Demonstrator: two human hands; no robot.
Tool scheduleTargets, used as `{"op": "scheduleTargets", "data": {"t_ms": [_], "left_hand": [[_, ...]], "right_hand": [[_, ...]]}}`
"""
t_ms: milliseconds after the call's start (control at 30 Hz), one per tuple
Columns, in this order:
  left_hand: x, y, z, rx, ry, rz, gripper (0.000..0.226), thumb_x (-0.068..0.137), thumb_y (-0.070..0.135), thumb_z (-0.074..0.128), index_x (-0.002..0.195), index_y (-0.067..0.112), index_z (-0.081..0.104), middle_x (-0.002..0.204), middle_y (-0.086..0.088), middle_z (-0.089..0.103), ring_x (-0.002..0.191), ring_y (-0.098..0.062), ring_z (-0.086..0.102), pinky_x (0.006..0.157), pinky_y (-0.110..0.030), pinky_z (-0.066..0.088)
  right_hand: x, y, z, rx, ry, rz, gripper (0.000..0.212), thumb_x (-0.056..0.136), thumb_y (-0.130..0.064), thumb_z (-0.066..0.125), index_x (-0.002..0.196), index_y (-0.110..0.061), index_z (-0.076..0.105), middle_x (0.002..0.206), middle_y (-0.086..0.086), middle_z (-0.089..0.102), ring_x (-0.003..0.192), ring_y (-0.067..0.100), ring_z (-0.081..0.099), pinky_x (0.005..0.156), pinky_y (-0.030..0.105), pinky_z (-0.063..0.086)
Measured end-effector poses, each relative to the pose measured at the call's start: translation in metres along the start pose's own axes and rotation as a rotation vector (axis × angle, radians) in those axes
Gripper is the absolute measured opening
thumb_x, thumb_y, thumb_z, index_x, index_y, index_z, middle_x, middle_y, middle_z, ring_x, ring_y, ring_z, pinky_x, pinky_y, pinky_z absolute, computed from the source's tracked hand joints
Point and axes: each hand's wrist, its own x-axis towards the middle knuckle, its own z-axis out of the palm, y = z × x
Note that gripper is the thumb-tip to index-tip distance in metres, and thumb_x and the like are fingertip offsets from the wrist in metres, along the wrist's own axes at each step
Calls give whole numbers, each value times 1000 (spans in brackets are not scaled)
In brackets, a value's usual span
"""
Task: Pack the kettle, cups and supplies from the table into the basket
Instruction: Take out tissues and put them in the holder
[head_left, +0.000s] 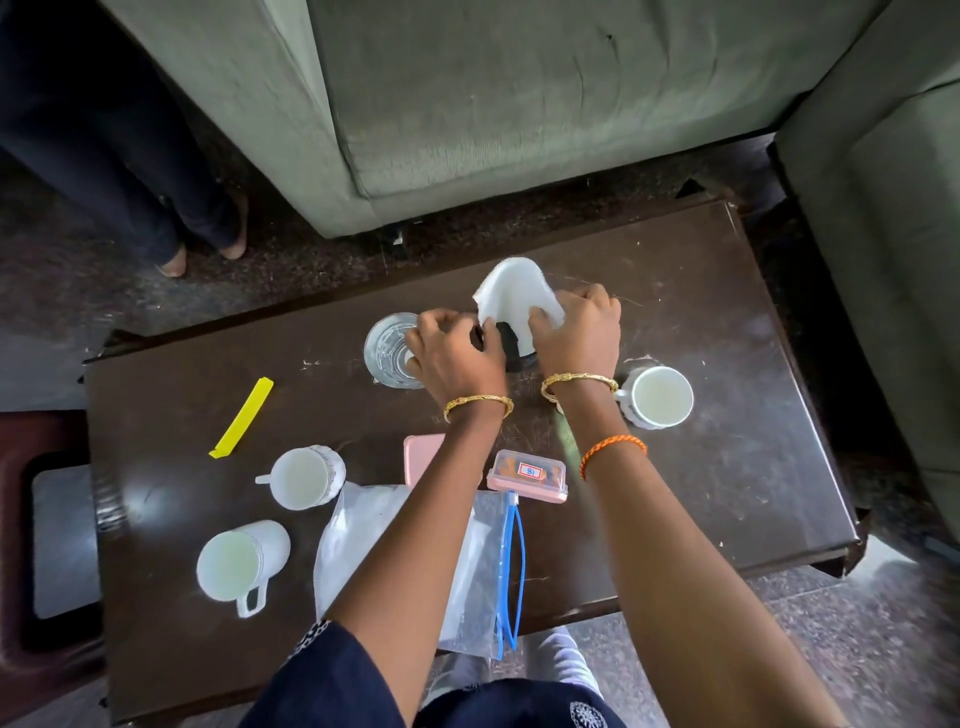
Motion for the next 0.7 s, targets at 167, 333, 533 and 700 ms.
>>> {"op": "scheduleTargets", "data": {"t_ms": [167, 333, 533, 700], "left_hand": [[0, 0, 1, -25, 25, 18, 27, 75, 36, 67, 85, 11, 66, 115, -9, 55, 108, -29, 48, 85, -41, 37], [-1, -3, 0, -85, 52, 2, 16, 77, 28, 66, 76, 13, 68, 117, -7, 56, 107, -27, 49, 83, -37, 31], [-2, -3, -2, -75, -12, -24, 22, 77, 27, 68, 94, 12, 67, 123, -10, 52, 115, -29, 46, 92, -43, 34], [-25, -9, -20, -265, 64, 72, 37, 74, 18, 66, 108, 6, 58, 111, -14, 56, 105, -31, 55, 88, -41, 44]], "right_hand": [[0, -1, -2, -49, 15, -21, 21, 80, -21, 61, 85, -2, 69, 102, 15, 54, 95, 33, 45, 77, 39, 40], [-2, -6, -5, -38, 69, -65, 21, 80, -21, 63, 91, -4, 70, 100, 15, 54, 93, 33, 46, 76, 40, 40], [-6, -3, -3, -1, 13, -27, 27, 83, -26, 63, 100, -7, 68, 105, 14, 55, 99, 32, 47, 83, 41, 42], [-28, -3, -20, 277, 121, -26, 22, 77, -21, 66, 97, -14, 68, 100, 11, 57, 92, 22, 49, 80, 27, 40]]}}
